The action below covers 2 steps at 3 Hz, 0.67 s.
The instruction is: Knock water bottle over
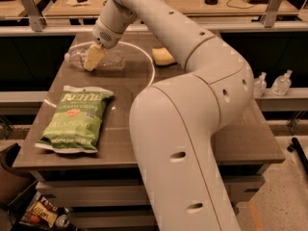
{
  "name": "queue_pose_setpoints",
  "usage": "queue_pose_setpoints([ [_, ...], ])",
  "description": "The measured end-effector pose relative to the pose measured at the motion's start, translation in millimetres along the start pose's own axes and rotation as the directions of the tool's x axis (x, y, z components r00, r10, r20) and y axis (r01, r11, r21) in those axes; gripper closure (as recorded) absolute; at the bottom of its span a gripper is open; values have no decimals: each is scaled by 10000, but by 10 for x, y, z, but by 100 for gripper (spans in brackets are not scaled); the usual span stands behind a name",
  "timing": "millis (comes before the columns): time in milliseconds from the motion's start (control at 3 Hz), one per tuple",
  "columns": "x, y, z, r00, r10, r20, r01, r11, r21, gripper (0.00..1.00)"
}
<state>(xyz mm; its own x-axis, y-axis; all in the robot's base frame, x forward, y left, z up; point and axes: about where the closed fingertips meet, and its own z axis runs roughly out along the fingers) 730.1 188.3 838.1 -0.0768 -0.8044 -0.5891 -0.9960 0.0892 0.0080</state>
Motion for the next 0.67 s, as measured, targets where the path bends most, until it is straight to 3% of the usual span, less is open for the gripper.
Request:
queue_pose_setpoints([
  [333, 1, 6, 39, 10000, 1, -19, -1, 10000, -50, 0],
  [667, 1, 6, 40, 10000, 1, -20, -1, 10000, -52, 0],
])
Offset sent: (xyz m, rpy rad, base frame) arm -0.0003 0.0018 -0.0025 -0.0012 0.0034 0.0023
